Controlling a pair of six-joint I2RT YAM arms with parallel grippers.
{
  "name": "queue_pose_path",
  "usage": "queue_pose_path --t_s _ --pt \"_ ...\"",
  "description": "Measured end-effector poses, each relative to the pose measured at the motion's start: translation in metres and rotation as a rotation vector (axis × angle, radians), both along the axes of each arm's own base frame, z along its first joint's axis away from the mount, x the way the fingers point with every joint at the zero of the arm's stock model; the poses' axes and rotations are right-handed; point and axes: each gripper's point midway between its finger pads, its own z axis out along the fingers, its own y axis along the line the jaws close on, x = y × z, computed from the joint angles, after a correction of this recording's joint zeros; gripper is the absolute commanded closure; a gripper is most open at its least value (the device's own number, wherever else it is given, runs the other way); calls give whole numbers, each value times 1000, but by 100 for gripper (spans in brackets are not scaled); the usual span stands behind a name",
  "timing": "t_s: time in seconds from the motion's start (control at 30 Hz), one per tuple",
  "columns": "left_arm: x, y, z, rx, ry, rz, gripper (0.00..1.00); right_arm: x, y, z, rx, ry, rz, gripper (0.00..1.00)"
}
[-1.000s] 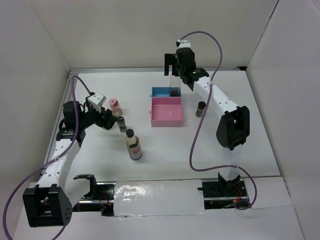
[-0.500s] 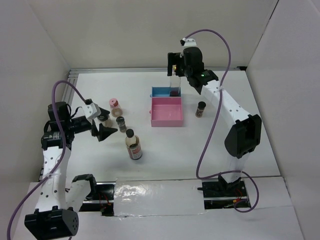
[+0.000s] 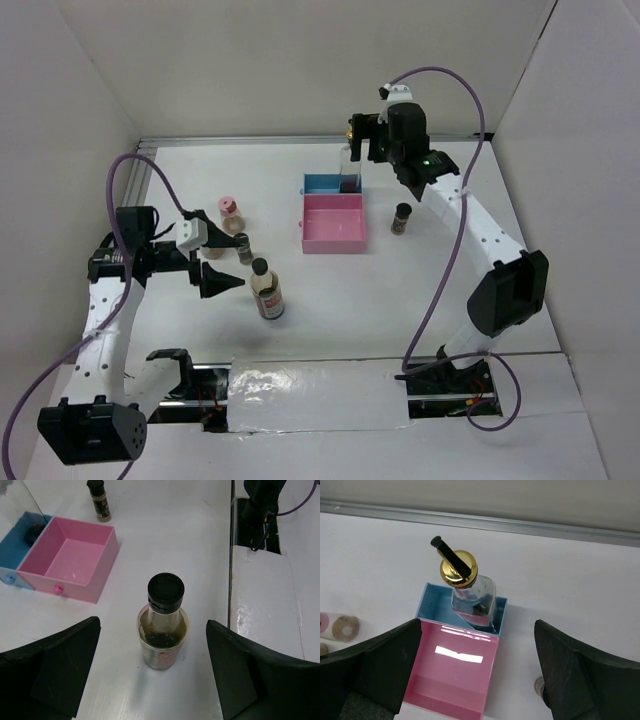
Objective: Organize the condiment bottles
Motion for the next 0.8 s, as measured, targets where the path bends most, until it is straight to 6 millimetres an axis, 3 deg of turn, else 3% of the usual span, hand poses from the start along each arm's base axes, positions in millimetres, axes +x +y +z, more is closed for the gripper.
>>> queue_pose_path --t_s 0.43,0.63,0.8 --pt "-6 -31 -21 77 13 -142 1 -38 -20 6 -1 -11 -30 0" --pt "9 -36 -39 123 69 -122 17 -46 -29 6 -9 -9 -57 0" --pt "19 -36 -42 131 67 -96 26 -52 -34 10 -11 -18 -72 0"
